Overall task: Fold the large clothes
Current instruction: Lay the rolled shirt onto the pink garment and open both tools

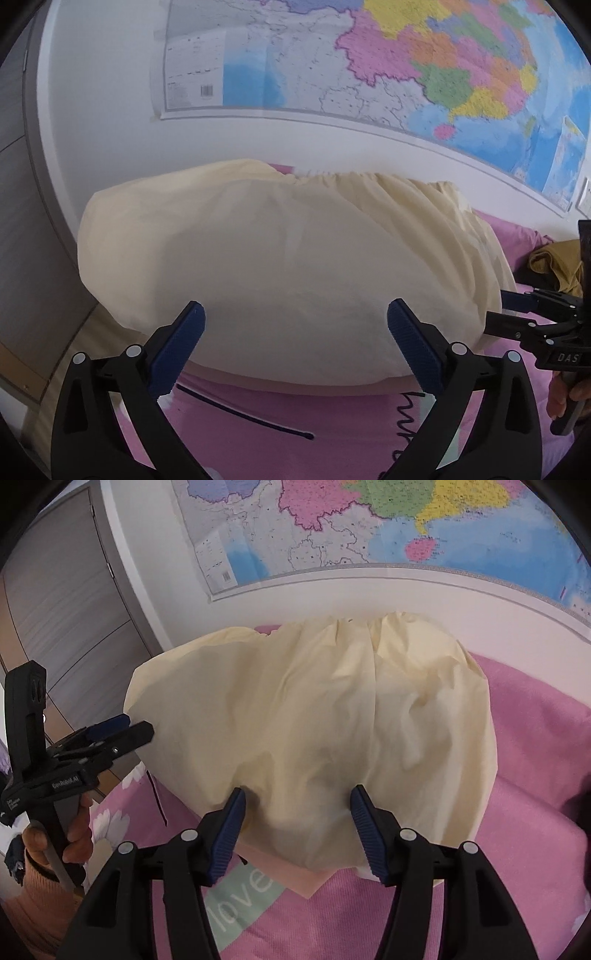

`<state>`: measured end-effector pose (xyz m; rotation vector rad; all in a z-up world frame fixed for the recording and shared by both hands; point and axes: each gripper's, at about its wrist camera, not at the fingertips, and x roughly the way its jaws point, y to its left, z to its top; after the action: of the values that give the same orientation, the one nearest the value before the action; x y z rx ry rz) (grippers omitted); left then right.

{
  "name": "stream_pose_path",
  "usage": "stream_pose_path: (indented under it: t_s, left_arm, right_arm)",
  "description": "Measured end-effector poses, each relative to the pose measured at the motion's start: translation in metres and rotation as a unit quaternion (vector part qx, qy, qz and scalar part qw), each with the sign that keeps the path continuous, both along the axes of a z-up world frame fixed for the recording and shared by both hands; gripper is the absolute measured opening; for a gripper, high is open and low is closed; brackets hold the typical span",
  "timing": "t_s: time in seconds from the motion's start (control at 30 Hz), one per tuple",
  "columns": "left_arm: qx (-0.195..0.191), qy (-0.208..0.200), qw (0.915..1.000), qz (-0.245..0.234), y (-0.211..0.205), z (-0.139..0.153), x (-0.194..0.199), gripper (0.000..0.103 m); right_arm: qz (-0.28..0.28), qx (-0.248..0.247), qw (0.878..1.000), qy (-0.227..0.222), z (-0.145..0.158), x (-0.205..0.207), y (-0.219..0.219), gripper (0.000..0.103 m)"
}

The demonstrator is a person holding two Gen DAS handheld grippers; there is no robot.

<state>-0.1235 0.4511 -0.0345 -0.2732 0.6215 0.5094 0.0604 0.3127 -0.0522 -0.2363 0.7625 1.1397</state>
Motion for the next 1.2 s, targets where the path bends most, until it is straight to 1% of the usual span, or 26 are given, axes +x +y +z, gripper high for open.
stream_pose_path:
  t_s: [0.03,0.1,0.13,0.23,0.27,0.33,0.4,0.47,0.6,0.67,0.77,0.87,1.1,1.2]
  left_arm:
    - [0.003,0.002,1.0000,0.003,-0.002,-0.001,0.001,0.098]
    - [0.006,0.003,0.9999,0.008,-0.006,0.000,0.001,0.098]
    - [0.006,0.002,0.9999,0.009,-0.008,0.001,0.001,0.098]
    - [0.003,0.001,0.9999,0.013,-0.015,0.005,-0.001,0.098]
    - [0.005,0.002,0.9999,0.016,-0.019,0.007,-0.002,0.098]
    - [0.010,0.004,0.9997,0.023,-0.025,0.010,-0.006,0.098]
    - [0.015,0.005,0.9993,0.033,-0.032,0.013,-0.010,0.098]
    - [0.011,0.005,0.9994,0.033,-0.039,0.015,-0.012,0.098]
    - [-0.018,-0.001,0.9991,0.037,-0.051,0.013,-0.019,0.098]
    - [-0.022,0.006,0.9988,0.043,-0.059,0.009,-0.021,0.098]
    - [-0.032,0.013,0.9985,0.043,-0.067,0.005,-0.022,0.098]
    - [-0.029,0.017,0.9983,0.048,-0.076,0.003,-0.024,0.098]
    - [-0.020,0.016,0.9982,0.055,-0.088,0.010,-0.027,0.098]
    - [-0.037,0.020,0.9983,0.040,-0.090,0.010,-0.025,0.098]
  right_arm:
    - [0.000,0.001,1.000,-0.001,0.001,-0.002,-0.002,0.060]
    - [-0.002,0.003,1.000,-0.006,0.003,-0.004,-0.004,0.068]
    - [-0.005,0.005,1.000,-0.013,0.005,-0.006,-0.007,0.070]
    - [-0.010,0.013,0.999,-0.031,0.008,-0.013,-0.010,0.080]
    - [-0.011,0.016,0.999,-0.034,0.009,-0.015,-0.012,0.085]
    - [-0.015,0.023,0.999,-0.045,0.012,-0.021,-0.016,0.087]
    - [-0.016,0.024,0.998,-0.052,0.014,-0.027,-0.017,0.097]
    - [-0.017,0.029,0.997,-0.063,0.016,-0.033,-0.020,0.097]
    - [-0.021,0.025,0.997,-0.066,0.014,-0.043,-0.025,0.097]
    - [-0.023,0.023,0.997,-0.075,0.013,-0.048,-0.028,0.097]
    - [-0.022,0.022,0.996,-0.078,0.012,-0.054,-0.033,0.097]
    - [-0.023,0.022,0.996,-0.081,0.012,-0.057,-0.038,0.097]
    - [-0.030,0.030,0.996,-0.083,0.014,-0.062,-0.051,0.097]
    - [-0.029,0.033,0.996,-0.083,0.013,-0.064,-0.056,0.097]
